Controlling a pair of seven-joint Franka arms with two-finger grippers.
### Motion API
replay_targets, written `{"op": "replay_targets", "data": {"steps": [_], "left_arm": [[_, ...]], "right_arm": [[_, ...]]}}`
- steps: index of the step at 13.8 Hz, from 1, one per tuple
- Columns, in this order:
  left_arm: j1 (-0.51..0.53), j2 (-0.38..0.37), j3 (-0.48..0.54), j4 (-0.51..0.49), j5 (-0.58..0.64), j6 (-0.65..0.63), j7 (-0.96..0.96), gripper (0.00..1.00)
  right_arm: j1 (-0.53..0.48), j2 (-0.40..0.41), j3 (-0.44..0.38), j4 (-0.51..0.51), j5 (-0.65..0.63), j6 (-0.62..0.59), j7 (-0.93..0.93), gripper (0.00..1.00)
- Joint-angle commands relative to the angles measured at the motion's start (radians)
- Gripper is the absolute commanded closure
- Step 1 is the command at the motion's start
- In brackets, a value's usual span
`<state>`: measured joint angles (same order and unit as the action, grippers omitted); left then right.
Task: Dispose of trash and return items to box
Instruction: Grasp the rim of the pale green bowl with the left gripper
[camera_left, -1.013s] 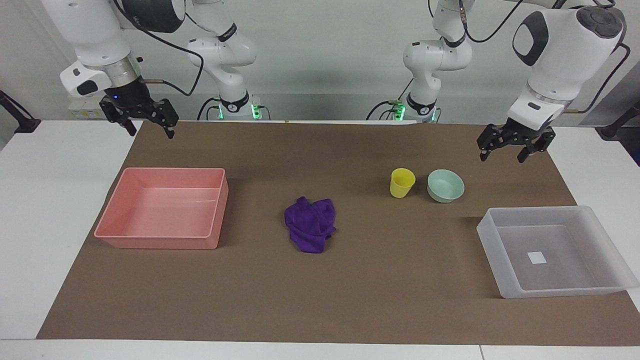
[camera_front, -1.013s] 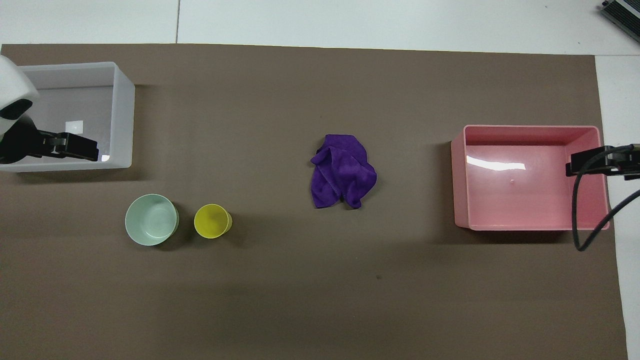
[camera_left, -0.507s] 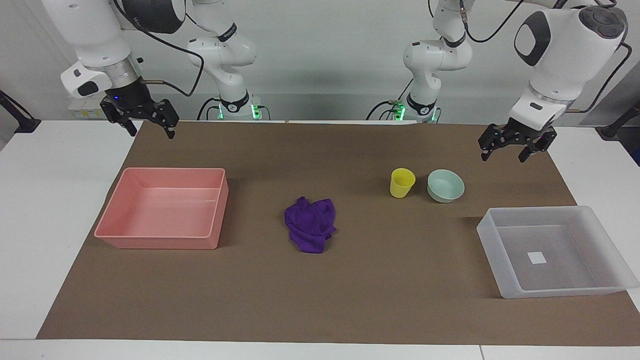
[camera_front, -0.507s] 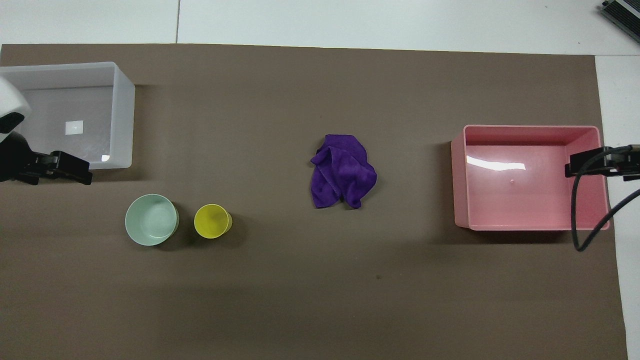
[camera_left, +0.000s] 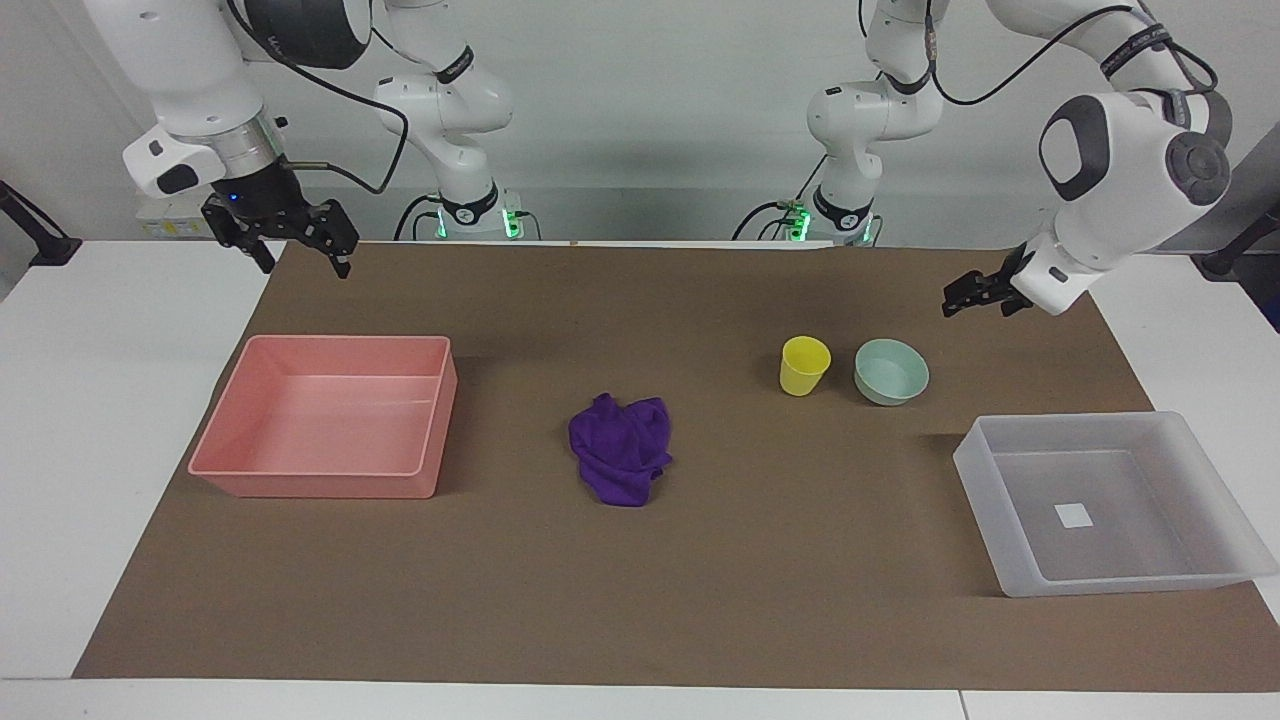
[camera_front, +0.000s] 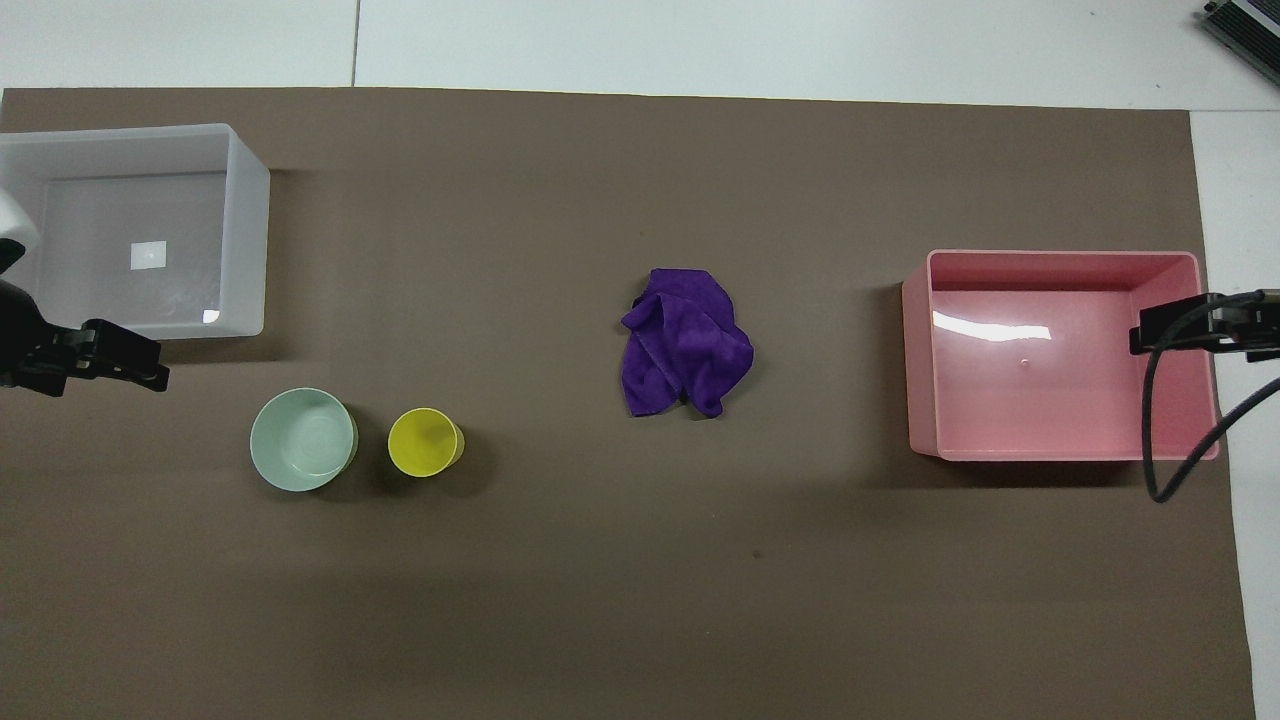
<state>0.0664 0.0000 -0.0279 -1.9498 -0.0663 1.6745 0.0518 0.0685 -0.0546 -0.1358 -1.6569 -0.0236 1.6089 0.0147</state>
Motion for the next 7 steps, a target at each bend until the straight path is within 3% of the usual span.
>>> {"op": "replay_targets", "data": {"steps": [1, 7], "left_arm": [[-0.008, -0.034, 0.002, -0.154, -0.013, 0.155, 0.005, 0.00], [-0.020, -0.015, 0.000, -0.320, -0.013, 0.388, 0.003, 0.00]], "right_arm": [[-0.010, -0.016, 0.007, -0.017, 0.008, -0.009, -0.022, 0.00], [-0.012, -0.018, 0.007, -0.024, 0.007, -0.009, -0.022, 0.00]]}}
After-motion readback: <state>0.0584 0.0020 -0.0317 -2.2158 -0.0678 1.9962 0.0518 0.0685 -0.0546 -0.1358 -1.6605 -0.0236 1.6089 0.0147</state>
